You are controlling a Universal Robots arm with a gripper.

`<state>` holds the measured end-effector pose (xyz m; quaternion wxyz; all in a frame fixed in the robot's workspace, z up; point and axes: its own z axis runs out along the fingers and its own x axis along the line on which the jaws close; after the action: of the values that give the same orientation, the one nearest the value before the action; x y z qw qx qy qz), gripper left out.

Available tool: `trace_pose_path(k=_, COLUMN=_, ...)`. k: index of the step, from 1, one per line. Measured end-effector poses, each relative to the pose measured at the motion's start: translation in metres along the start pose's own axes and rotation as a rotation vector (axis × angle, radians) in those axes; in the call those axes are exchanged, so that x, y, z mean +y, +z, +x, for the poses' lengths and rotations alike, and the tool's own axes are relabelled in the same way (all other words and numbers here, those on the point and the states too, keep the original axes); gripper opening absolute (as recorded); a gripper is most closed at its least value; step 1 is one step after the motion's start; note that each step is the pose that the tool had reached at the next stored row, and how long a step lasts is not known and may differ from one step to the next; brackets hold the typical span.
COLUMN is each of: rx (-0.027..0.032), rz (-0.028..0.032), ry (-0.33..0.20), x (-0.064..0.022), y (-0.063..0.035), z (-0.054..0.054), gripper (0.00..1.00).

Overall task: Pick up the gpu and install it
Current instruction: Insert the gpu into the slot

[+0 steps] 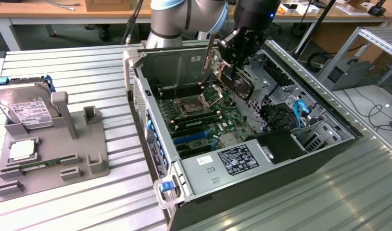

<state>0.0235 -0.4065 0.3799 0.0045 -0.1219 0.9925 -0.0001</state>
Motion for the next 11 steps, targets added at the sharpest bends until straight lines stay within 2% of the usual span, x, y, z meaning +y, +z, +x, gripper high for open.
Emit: trace_pose_path(k=11, rx=-0.0001, rz=-0.001, ry=-0.108, x=0.0, y=0.0, z=0.0, gripper=0.27)
